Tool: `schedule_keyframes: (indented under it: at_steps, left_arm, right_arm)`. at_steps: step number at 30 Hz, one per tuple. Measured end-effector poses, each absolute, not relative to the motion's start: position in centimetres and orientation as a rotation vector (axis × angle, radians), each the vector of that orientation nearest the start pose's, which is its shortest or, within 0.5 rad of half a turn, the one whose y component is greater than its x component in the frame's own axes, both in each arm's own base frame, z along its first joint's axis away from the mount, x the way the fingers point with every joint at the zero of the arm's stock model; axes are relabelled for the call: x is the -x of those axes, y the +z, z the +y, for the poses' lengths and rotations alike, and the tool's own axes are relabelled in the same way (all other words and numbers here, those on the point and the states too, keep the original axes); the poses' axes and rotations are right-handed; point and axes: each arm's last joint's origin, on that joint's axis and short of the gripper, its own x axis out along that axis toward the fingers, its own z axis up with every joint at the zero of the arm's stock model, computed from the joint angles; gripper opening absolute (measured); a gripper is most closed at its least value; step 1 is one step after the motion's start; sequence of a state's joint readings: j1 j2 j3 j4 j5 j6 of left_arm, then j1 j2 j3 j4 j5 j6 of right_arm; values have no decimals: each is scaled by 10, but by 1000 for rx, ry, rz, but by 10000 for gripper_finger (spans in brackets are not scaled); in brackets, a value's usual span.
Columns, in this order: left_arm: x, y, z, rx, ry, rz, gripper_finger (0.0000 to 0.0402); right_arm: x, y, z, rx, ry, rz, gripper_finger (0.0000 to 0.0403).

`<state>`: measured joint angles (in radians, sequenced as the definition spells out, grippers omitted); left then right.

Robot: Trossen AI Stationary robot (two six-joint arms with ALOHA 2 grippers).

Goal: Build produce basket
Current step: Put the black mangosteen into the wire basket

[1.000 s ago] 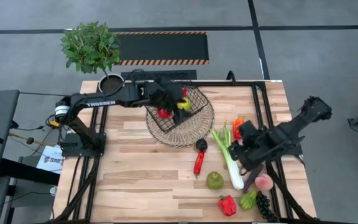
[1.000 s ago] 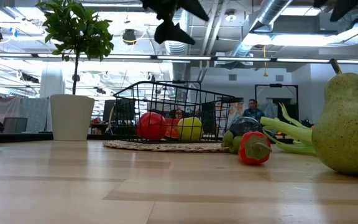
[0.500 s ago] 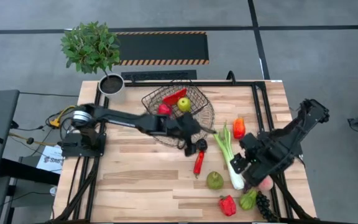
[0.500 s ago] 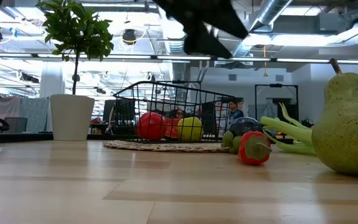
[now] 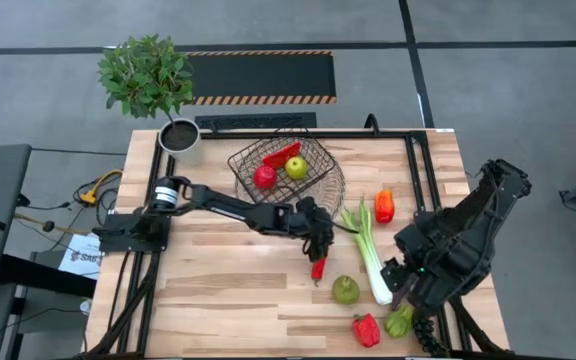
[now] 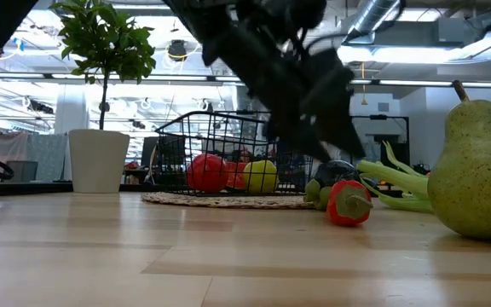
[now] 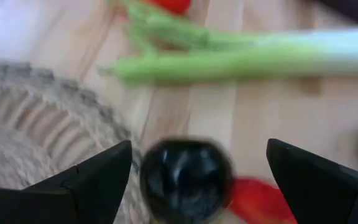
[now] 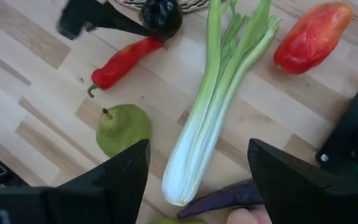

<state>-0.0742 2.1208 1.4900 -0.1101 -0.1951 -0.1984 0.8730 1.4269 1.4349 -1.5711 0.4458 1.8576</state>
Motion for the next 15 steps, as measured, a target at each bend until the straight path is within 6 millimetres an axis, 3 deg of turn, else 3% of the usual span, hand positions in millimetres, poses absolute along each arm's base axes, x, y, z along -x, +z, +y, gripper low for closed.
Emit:
schedule_keyframes:
  at_steps: [8, 15]
  left_arm:
    - [-462, 136, -29, 180, 235, 811, 358]
    - [-462, 133, -30, 187, 245, 823, 337]
  right_arm:
    - [-155, 333, 167, -640, -768, 988, 291]
    - [-154, 333, 168, -635, -762, 989, 291]
